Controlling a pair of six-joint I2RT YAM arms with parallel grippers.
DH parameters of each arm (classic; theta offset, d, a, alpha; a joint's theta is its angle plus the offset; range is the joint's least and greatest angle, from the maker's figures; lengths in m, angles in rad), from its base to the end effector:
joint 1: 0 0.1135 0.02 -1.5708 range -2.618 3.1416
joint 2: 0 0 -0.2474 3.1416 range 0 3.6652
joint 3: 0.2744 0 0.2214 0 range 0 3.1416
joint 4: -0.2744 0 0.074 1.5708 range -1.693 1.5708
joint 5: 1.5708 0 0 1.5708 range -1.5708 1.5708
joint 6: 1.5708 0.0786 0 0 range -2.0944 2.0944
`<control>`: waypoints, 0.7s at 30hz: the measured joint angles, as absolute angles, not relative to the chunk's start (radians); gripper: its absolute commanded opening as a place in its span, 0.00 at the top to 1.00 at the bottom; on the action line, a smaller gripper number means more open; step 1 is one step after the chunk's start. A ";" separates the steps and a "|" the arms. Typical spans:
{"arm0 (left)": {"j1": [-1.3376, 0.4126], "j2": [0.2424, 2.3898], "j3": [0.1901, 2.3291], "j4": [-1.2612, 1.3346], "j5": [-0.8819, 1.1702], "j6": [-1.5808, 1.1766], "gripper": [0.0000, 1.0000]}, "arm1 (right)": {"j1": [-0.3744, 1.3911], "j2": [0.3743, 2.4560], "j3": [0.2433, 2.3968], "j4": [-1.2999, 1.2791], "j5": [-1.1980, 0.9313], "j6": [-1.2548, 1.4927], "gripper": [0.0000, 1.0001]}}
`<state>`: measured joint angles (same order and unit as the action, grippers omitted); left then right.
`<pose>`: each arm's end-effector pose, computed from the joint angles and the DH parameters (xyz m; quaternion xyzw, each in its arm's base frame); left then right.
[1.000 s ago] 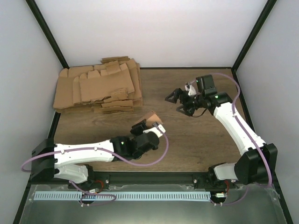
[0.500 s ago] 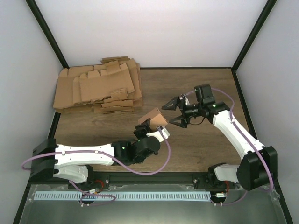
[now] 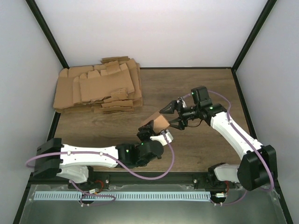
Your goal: Fold the paper box
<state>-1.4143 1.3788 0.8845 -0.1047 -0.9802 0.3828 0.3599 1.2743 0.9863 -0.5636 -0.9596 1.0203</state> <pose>0.1091 -0.2725 0.2417 0.4735 0.6578 0.1589 0.5637 0.2090 0.1474 0.2575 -0.1156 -0.8382 -0.5319 0.0343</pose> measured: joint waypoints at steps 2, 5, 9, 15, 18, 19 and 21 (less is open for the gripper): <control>-1.415 1.385 0.884 -0.100 -0.987 0.389 0.29 | 0.360 1.274 0.971 -0.556 -0.962 1.027 0.17; -1.420 1.396 0.884 -0.097 -0.993 0.399 0.29 | 0.362 1.274 0.946 -0.543 -0.966 1.037 0.20; -1.428 1.402 0.884 -0.095 -0.994 0.407 0.32 | 0.364 1.275 0.929 -0.529 -0.971 1.042 0.26; -1.431 1.402 0.884 -0.091 -0.980 0.401 0.15 | 0.367 1.275 0.926 -0.522 -0.961 1.041 0.31; -1.431 1.402 0.884 -0.100 -0.940 0.354 0.01 | 0.368 1.275 0.924 -0.523 -0.916 1.031 0.33; -1.429 1.402 0.885 -0.106 -0.915 0.327 0.00 | 0.368 1.276 0.921 -0.522 -0.897 1.026 0.34; -1.419 1.402 0.886 -0.115 -0.840 0.255 0.00 | 0.368 1.281 0.908 -0.521 -0.854 1.007 0.35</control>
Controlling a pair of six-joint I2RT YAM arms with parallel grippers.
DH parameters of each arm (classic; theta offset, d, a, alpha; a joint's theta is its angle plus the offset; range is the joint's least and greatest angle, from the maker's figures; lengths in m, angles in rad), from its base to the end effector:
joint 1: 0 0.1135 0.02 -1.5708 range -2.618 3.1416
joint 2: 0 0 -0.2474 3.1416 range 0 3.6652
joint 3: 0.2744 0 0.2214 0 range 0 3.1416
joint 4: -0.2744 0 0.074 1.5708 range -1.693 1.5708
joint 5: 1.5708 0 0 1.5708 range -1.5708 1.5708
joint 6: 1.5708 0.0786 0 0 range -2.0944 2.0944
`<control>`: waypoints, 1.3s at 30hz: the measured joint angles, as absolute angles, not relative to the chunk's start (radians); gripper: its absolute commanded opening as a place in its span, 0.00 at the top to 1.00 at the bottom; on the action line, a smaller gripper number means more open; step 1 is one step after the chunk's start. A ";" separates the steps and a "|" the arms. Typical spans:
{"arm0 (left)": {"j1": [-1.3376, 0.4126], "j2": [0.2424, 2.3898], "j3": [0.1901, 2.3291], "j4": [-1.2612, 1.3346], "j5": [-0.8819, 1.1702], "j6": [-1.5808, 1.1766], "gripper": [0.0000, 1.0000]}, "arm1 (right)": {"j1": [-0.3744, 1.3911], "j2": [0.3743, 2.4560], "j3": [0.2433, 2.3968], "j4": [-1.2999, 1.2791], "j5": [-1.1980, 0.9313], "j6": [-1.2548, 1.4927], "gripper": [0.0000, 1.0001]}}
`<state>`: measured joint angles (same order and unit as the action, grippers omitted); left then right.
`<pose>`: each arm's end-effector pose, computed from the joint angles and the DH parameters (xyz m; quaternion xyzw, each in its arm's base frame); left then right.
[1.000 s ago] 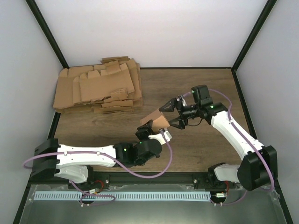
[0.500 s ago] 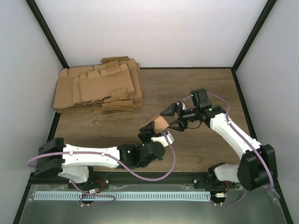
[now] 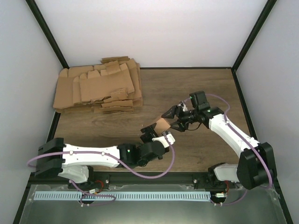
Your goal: Fold the paper box
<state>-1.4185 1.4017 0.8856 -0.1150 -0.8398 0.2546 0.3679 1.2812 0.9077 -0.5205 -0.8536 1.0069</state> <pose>0.1027 -0.2831 0.2298 0.4807 0.6825 0.0764 0.5452 0.2104 0.1446 0.2307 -0.1392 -0.8584 -0.4936 0.0142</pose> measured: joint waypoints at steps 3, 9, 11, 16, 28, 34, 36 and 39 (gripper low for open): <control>-1.399 1.402 0.886 -0.121 -0.702 0.139 0.00 | 0.357 1.307 0.864 -0.519 -0.777 0.962 0.37; -1.357 1.373 0.859 -0.107 -0.459 -0.098 0.00 | 0.315 1.270 0.760 -0.473 -0.698 0.894 0.37; -1.309 1.312 0.813 -0.098 -0.381 -0.171 0.00 | 0.311 1.221 0.720 -0.453 -0.690 0.882 0.37; -1.191 1.149 0.759 -0.103 -0.287 -0.283 0.00 | 0.297 1.108 0.647 -0.425 -0.650 0.859 0.37; -1.048 0.921 0.765 -0.227 -0.268 -0.376 0.00 | 0.092 0.888 0.610 -0.318 -0.407 0.824 0.39; -1.040 0.857 0.756 -0.248 -0.263 -0.408 0.00 | -0.091 0.772 0.525 -0.059 -0.114 0.825 0.48; -1.040 0.842 0.747 -0.260 -0.253 -0.421 0.00 | -0.143 0.723 0.451 0.056 -0.004 0.826 0.50; -1.040 0.831 0.742 -0.273 -0.229 -0.436 0.00 | -0.196 0.706 0.373 0.165 0.091 0.839 0.51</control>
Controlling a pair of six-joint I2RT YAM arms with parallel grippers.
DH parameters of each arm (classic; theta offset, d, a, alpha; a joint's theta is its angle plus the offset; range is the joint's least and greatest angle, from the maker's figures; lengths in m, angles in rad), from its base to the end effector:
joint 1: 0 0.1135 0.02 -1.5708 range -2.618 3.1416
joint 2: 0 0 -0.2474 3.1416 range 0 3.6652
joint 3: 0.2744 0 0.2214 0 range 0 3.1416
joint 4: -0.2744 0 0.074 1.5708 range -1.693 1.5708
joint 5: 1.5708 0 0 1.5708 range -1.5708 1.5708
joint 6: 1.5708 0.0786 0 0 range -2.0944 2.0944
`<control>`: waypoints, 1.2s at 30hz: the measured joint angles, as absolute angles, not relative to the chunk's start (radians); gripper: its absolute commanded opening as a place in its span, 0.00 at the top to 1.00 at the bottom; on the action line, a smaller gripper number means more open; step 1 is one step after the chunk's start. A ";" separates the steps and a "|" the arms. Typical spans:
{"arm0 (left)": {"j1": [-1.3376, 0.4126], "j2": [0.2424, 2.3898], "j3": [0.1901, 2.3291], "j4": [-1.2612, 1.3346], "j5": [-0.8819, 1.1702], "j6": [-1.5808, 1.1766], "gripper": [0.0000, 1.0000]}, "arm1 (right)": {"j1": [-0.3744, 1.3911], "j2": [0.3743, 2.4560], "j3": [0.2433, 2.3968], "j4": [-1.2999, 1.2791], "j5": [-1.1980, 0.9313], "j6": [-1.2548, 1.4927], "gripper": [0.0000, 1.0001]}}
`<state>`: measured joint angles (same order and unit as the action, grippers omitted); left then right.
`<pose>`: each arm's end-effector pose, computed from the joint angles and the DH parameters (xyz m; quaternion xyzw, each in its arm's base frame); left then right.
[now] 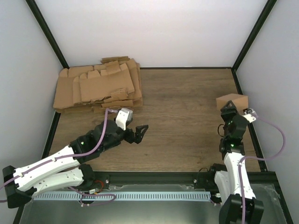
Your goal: Fold the paper box
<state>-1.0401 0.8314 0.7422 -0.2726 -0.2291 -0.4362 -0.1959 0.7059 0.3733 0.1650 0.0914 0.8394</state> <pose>0.1225 -0.1736 0.2838 0.1811 0.7997 -0.3104 0.4809 0.1976 -0.0465 0.2357 0.4032 0.6485 0.1708 0.6227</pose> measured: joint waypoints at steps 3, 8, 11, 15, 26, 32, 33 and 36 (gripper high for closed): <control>-1.040 0.829 0.742 -0.279 -0.207 -0.443 0.00 | -0.244 0.723 0.299 0.276 0.135 0.876 0.25; -1.040 0.829 0.742 -0.284 -0.190 -0.443 0.00 | -0.266 0.752 0.243 0.245 0.223 1.016 0.00; -1.040 0.827 0.738 -0.278 -0.187 -0.449 0.00 | -0.267 0.779 0.291 0.073 0.276 1.118 0.00; -1.040 0.828 0.723 -0.266 -0.172 -0.461 0.00 | -0.268 0.881 0.472 -0.205 0.288 1.208 0.00; -1.040 0.825 0.723 -0.264 -0.149 -0.468 0.00 | -0.269 0.803 0.593 -0.609 0.135 1.099 0.26; -1.039 0.813 0.723 -0.279 -0.148 -0.468 0.00 | -0.269 1.028 0.673 -0.716 -0.023 0.871 0.94; -1.039 0.813 0.723 -0.279 -0.148 -0.468 0.00 | -0.270 1.066 0.681 -0.740 -0.022 0.858 0.94; -1.039 0.814 0.723 -0.278 -0.147 -0.468 0.00 | -0.270 1.121 0.688 -0.811 -0.009 0.839 0.99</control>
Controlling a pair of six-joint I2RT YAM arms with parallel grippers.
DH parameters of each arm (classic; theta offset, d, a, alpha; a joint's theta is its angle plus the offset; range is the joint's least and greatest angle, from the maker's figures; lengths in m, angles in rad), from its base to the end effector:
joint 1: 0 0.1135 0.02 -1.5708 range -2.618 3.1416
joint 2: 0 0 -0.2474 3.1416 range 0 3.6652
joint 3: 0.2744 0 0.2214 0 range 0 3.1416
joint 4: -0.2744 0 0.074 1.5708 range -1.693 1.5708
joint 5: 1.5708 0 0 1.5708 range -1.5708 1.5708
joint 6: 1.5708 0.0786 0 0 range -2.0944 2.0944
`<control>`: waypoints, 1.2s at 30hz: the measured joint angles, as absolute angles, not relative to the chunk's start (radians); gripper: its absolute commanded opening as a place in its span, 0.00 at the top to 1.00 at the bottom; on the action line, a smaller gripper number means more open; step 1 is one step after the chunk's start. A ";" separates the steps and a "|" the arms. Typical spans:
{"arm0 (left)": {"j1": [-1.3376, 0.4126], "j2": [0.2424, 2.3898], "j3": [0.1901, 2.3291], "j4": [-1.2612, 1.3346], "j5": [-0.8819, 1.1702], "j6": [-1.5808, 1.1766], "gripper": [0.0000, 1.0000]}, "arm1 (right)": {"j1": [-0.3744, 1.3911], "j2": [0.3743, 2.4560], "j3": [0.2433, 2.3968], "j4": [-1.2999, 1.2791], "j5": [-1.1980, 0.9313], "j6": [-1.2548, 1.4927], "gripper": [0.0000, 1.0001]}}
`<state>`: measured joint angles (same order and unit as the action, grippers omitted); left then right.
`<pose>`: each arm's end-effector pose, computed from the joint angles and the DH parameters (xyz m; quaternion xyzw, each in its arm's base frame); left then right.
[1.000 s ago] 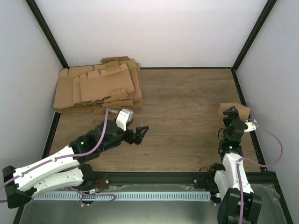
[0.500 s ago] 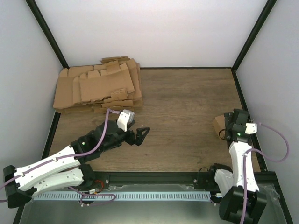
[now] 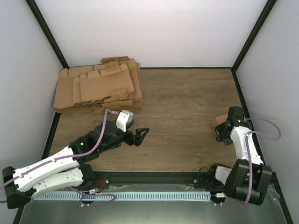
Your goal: Fold the paper box
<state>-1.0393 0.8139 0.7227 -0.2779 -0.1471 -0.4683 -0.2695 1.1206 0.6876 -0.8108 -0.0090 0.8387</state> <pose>0.1160 -0.1746 0.2789 0.1918 0.8010 -0.3417 0.4526 0.1737 -0.0472 0.1568 0.5185 0.8394 0.0500 0.1550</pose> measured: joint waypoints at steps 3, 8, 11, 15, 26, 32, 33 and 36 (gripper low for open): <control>-1.039 0.815 0.722 -0.274 -0.146 -0.469 0.00 | -0.270 1.092 0.684 -0.843 0.028 0.868 0.99; -1.039 0.816 0.722 -0.272 -0.143 -0.468 0.00 | -0.270 1.062 0.672 -0.846 0.119 0.964 0.99; -1.039 0.812 0.722 -0.273 -0.143 -0.467 0.00 | -0.277 1.112 0.672 -0.835 0.182 1.008 0.99; -1.039 0.805 0.722 -0.276 -0.144 -0.463 0.00 | -0.318 1.248 0.685 -0.785 0.183 1.018 0.99; -1.035 0.839 0.722 -0.280 -0.156 -0.440 0.00 | -0.325 1.657 1.108 -0.431 -0.056 0.866 0.94; -1.018 0.868 0.722 -0.281 -0.159 -0.432 0.00 | -0.324 1.988 1.427 -0.283 -0.215 0.852 0.96; -1.011 0.871 0.723 -0.281 -0.158 -0.429 0.00 | -0.324 2.037 1.462 -0.272 -0.239 0.858 0.96; -0.995 0.882 0.727 -0.282 -0.155 -0.422 0.00 | -0.323 2.135 1.590 -0.258 -0.289 0.869 0.96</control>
